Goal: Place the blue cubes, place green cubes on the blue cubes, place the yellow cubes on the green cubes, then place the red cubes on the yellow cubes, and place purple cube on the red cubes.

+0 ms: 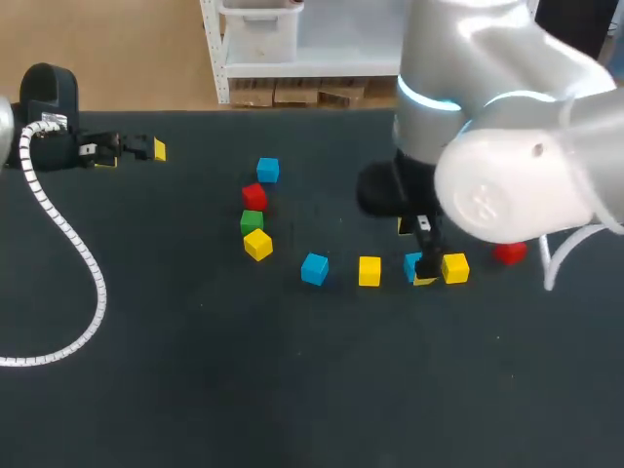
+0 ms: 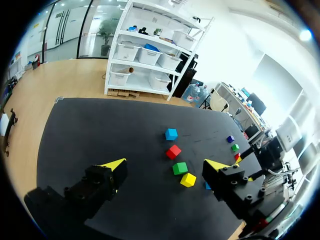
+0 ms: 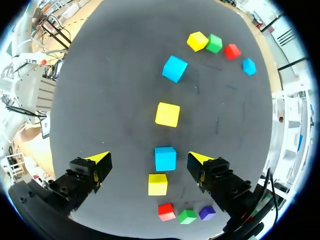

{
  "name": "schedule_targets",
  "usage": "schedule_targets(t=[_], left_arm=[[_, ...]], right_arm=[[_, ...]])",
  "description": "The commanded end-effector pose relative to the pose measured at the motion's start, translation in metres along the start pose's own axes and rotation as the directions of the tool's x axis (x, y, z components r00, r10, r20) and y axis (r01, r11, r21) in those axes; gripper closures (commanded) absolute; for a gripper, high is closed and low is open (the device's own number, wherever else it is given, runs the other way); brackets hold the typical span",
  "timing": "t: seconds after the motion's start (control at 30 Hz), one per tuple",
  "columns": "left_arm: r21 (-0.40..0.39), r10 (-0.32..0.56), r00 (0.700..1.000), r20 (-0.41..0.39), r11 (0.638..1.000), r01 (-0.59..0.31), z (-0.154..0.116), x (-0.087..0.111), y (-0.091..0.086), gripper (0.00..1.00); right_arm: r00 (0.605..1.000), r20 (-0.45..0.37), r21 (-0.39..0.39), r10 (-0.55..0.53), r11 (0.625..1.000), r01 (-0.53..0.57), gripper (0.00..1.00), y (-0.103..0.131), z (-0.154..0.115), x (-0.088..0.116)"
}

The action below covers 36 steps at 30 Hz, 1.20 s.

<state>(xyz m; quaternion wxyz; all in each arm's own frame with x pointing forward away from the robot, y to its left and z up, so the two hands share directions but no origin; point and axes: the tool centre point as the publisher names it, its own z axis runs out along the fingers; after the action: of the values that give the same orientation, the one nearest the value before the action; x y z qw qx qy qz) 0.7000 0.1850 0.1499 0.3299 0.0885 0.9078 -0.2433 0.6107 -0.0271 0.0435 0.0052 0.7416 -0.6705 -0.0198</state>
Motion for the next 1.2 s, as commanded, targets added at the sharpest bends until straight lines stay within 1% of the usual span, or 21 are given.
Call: schedule_targets(t=[0.03,0.17,0.5,0.67,0.87,0.9,0.93,0.97,1.0,1.03,1.07,1.1,1.13,1.2], left_arm=[[0.000,0.000,1.000,0.000,1.000,0.000,0.000,0.000,0.000,0.00],[0.000,0.000,1.000,0.000,1.000,0.000,0.000,0.000,0.000,0.00],[0.000,0.000,1.000,0.000,1.000,0.000,0.000,0.000,0.000,0.00],[0.000,0.000,1.000,0.000,1.000,0.000,0.000,0.000,0.000,0.00],[0.000,0.000,1.000,0.000,1.000,0.000,0.000,0.000,0.000,0.00],[0.000,0.000,1.000,0.000,1.000,0.000,0.000,0.000,0.000,0.00],[0.000,0.000,1.000,0.000,1.000,0.000,0.000,0.000,0.000,0.00],[0.000,0.000,1.000,0.000,1.000,0.000,0.000,0.000,0.000,0.00],[0.000,0.000,1.000,0.000,1.000,0.000,0.000,0.000,0.000,0.00],[0.000,0.000,1.000,0.000,1.000,0.000,0.000,0.000,0.000,0.00],[0.000,0.000,1.000,0.000,1.000,0.000,0.000,0.000,0.000,0.00],[0.000,0.000,1.000,0.000,1.000,0.000,0.000,0.000,0.000,0.00],[0.000,0.000,1.000,0.000,1.000,0.000,0.000,0.000,0.000,0.00],[0.000,0.000,1.000,0.000,1.000,0.000,0.000,0.000,0.000,0.00]], right_arm=[[1.000,-0.010,-0.006,0.005,1.000,-0.005,0.00,-0.007,0.012,0.000],[0.998,-0.061,-0.012,0.023,1.000,-0.024,0.00,-0.009,0.024,0.005],[0.997,-0.049,-0.019,0.057,0.998,-0.058,0.00,-0.014,0.038,0.018],[0.997,-0.028,-0.014,0.076,0.997,-0.076,0.00,-0.018,0.044,0.026],[0.996,-0.014,-0.015,0.090,0.996,-0.090,0.00,-0.019,0.047,0.029],[0.996,-0.012,-0.011,0.090,0.996,-0.090,0.05,-0.019,0.047,0.029],[0.996,-0.011,-0.009,0.091,0.996,-0.091,0.13,-0.019,0.047,0.029],[0.996,-0.001,-0.004,0.091,0.996,-0.091,0.15,-0.020,0.047,0.029],[0.996,0.011,-0.002,0.089,0.996,-0.089,0.12,-0.020,0.047,0.028],[0.996,0.018,0.002,0.088,0.996,-0.089,0.03,-0.020,0.046,0.028],[0.996,0.026,0.005,0.088,0.996,-0.088,0.00,-0.021,0.046,0.027],[0.996,0.026,0.005,0.087,0.996,-0.087,0.00,-0.021,0.046,0.026],[0.996,0.026,0.005,0.085,0.996,-0.085,0.05,-0.022,0.047,0.025],[0.997,0.029,0.005,0.076,0.997,-0.076,0.22,-0.022,0.048,0.023]])
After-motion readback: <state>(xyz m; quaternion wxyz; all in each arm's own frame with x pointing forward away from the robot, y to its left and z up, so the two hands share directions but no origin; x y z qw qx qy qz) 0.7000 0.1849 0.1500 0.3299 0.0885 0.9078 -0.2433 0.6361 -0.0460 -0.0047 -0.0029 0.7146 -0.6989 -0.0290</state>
